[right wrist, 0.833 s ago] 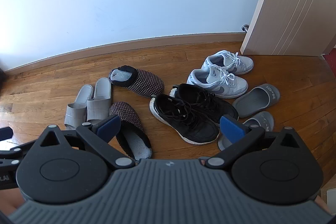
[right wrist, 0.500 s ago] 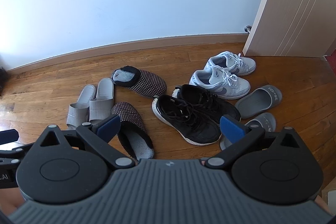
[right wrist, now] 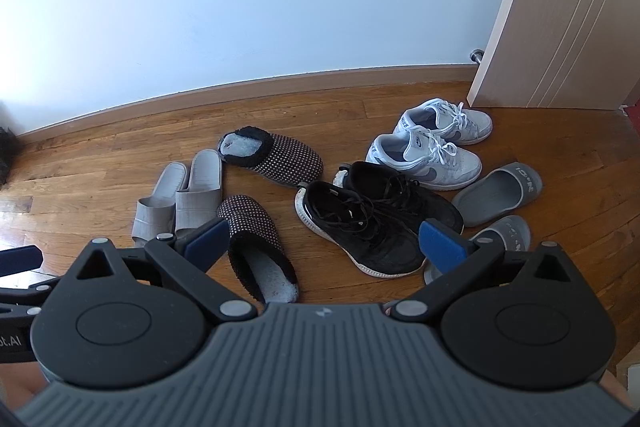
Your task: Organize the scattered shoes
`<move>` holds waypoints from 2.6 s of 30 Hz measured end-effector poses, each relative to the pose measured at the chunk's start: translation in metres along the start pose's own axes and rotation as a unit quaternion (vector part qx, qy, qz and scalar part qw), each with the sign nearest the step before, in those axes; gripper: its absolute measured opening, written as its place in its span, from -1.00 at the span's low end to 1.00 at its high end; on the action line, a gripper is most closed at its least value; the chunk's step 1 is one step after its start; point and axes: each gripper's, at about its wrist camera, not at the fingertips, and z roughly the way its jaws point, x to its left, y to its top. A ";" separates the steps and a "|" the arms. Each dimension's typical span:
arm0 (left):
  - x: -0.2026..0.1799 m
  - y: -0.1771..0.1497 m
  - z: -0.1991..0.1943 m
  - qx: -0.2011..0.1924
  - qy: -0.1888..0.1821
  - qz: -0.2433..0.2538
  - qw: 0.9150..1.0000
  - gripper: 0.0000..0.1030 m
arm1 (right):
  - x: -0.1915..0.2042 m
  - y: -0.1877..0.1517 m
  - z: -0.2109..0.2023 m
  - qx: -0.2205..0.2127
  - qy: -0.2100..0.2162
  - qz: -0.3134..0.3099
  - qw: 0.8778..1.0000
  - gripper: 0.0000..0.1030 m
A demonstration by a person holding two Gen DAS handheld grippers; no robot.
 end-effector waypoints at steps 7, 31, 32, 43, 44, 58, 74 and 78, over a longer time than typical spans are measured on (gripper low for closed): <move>0.007 -0.011 -0.004 -0.003 -0.003 -0.002 1.000 1.00 | -0.005 0.000 0.000 0.001 0.002 0.002 1.000 0.99; 0.003 -0.019 -0.007 -0.007 -0.005 -0.003 1.000 1.00 | -0.003 0.001 0.001 0.004 0.010 0.006 1.000 0.99; 0.003 -0.019 -0.007 -0.008 -0.005 -0.003 1.000 1.00 | -0.004 0.001 0.000 0.004 0.010 0.006 1.000 0.99; 0.001 -0.018 -0.006 -0.009 -0.007 -0.003 1.000 1.00 | -0.006 0.002 0.001 0.005 0.013 0.009 1.000 0.99; 0.000 -0.018 -0.006 -0.009 -0.007 -0.003 1.000 1.00 | -0.008 0.004 0.001 0.005 0.014 0.009 1.000 0.99; 0.001 -0.019 -0.007 -0.011 -0.007 0.000 1.000 1.00 | -0.008 0.003 0.001 0.006 0.017 0.011 1.000 0.99; 0.085 0.013 -0.022 -0.032 -0.015 -0.080 0.996 1.00 | -0.034 0.005 -0.018 -0.052 0.079 0.083 0.992 0.99; 0.117 0.036 -0.012 -0.025 0.020 -0.081 0.996 1.00 | -0.048 0.002 -0.031 -0.117 0.138 0.118 0.976 0.99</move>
